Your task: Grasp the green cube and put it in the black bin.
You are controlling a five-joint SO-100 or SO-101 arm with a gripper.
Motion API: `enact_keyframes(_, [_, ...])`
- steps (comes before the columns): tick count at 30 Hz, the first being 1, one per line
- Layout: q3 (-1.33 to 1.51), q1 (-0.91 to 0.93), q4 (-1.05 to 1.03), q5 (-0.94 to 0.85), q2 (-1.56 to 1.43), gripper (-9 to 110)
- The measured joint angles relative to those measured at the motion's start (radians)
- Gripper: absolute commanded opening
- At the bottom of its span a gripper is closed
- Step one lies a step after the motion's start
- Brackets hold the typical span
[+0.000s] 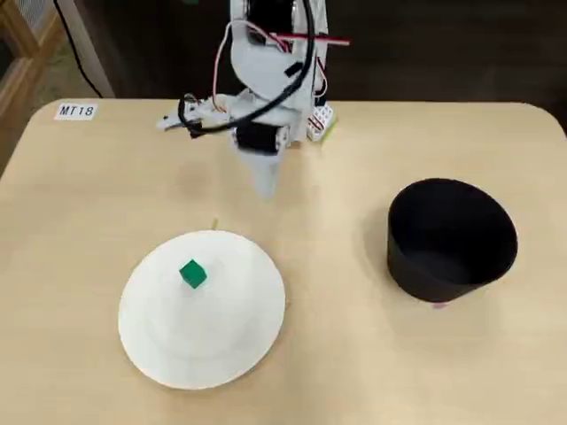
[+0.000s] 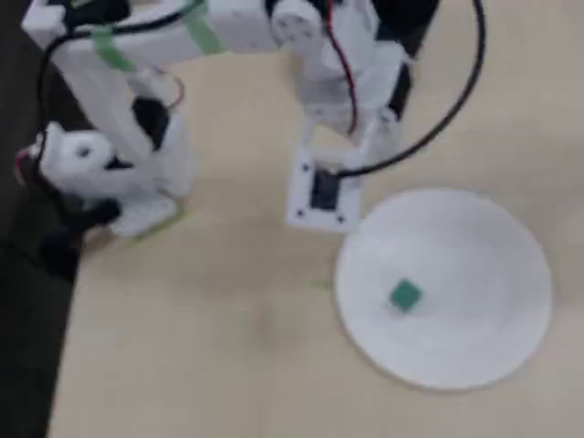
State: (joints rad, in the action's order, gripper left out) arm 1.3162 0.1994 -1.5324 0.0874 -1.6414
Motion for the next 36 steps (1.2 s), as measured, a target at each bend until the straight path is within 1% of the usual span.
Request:
enact_keyframes(2, [-0.112, 0.028, -0.040, 0.012, 0.114, 0])
enact_keyframes(7, [-0.480, 0.091, -0.221, 0.021, 0.414, 0])
enact_keyframes(9, [-0.592, 0.115, -0.268, 0.021, 0.489, 0])
enact_keyframes(11, [-0.634, 0.141, -0.293, 0.023, 0.509, 0])
enact_keyframes(16, [-0.629, 0.181, -0.321, 0.044, 0.514, 0])
enact_keyframes(24, [-0.469, 0.250, -0.319, 0.083, 0.514, 0])
enact_keyframes(28, [-0.457, 0.268, -0.322, 0.091, 0.514, 0])
enact_keyframes(29, [-0.456, 0.270, -0.322, 0.091, 0.514, 2])
enact_keyframes(32, [-0.454, 0.287, -0.321, 0.091, 0.514, 20])
enact_keyframes(36, [-0.440, 0.305, -0.321, 0.072, 0.514, 27])
